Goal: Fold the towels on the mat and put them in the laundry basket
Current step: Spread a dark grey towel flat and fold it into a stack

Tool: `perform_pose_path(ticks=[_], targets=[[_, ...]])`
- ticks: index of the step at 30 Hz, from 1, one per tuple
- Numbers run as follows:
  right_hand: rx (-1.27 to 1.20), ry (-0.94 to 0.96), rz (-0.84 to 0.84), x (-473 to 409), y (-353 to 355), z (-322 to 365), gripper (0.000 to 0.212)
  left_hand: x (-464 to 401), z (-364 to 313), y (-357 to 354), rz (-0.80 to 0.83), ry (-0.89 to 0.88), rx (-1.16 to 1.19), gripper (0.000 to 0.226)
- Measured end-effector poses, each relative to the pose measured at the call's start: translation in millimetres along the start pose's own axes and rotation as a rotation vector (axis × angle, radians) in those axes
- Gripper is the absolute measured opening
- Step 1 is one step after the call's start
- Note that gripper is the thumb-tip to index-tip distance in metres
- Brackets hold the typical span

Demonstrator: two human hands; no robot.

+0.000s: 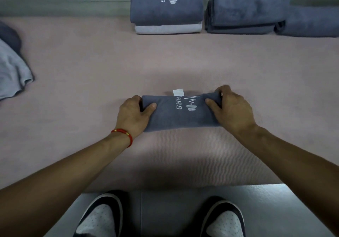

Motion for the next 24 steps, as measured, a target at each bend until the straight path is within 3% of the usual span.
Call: perform_pose_path(ticks=[3, 6, 8, 12, 14, 17, 20, 22, 24], targets=[[0.295, 0.25, -0.117, 6.0, 12.6, 51.2, 0.052, -3.3, 0.8, -0.6, 0.01, 0.016, -0.013, 0.034], [0.34, 0.48, 0.098, 10.4, -34.3, 88.6, 0.063, -3.5, 2.6, 0.7, 0.016, 0.021, 0.056, 0.038], [0.342, 0.524, 0.215, 11.0, -65.3, 88.1, 0.066, -2.9, 1.8, -1.6, 0.049, -0.021, 0.092, 0.046], [0.337, 0.511, 0.283, 2.0, -82.8, 71.8, 0.067, 3.2, -13.5, -9.9, 0.059, -0.278, -0.011, 0.04], [0.317, 0.507, 0.301, -1.9, -84.4, 71.5, 0.068, 5.0, -16.1, -14.3, 0.088, -0.326, -0.029, 0.033], [0.24, 0.511, 0.309, -4.3, -83.0, 72.5, 0.067, 1.6, -16.2, -13.1, 0.095, -0.276, -0.028, 0.032], [-0.094, 0.452, 0.304, -12.0, -68.6, 65.2, 0.059, -5.6, -13.7, -10.9, 0.051, -0.169, -0.068, 0.038], [-0.237, 0.35, 0.147, -15.5, -46.5, 47.7, 0.054, -10.3, -11.8, -9.8, 0.03, -0.096, -0.089, 0.043], [-0.117, 0.225, 0.027, -6.8, -31.4, 25.2, 0.058, -13.1, -11.2, -7.3, 0.023, -0.04, -0.06, 0.043]])
Point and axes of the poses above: each hand's wrist, its own x-axis away from the middle knuckle, its own y-axis out of the back of the hand, z = x × y, the point moved 10 cm from there along -x, towards the middle knuckle, and after that the axes turned 15 degrees about y, right-handed, at the moved point
